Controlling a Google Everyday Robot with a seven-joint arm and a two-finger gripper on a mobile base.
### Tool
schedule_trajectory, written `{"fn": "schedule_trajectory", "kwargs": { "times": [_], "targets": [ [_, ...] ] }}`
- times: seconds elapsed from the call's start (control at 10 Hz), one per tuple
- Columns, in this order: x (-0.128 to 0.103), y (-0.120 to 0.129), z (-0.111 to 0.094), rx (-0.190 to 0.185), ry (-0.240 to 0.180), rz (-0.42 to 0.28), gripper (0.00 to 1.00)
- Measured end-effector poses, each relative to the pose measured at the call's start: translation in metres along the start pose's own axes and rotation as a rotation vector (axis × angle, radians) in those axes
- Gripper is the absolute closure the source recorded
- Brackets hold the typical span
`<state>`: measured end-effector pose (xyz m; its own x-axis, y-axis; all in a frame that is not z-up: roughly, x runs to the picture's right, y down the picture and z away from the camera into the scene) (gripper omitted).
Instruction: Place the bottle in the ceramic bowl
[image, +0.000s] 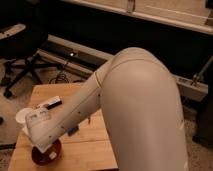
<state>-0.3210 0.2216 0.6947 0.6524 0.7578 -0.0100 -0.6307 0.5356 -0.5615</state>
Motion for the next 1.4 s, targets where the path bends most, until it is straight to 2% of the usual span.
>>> {"fn": "schedule_trajectory", "kwargs": {
  "times": [0.1, 0.2, 0.5, 1.4],
  "targets": [
    [0.003, -0.0062, -0.0029, 0.01, -0.011, 0.005, 0.55],
    [0.0026, -0.01, -0.0035, 0.016, -0.017, 0.015, 0.5],
    [0.0027, -0.008, -0.0034, 0.014, -0.017, 0.014, 0.47],
    [0.0026, -0.0076, -0.0033, 0.013, -0.017, 0.013, 0.47]
  ]
}}
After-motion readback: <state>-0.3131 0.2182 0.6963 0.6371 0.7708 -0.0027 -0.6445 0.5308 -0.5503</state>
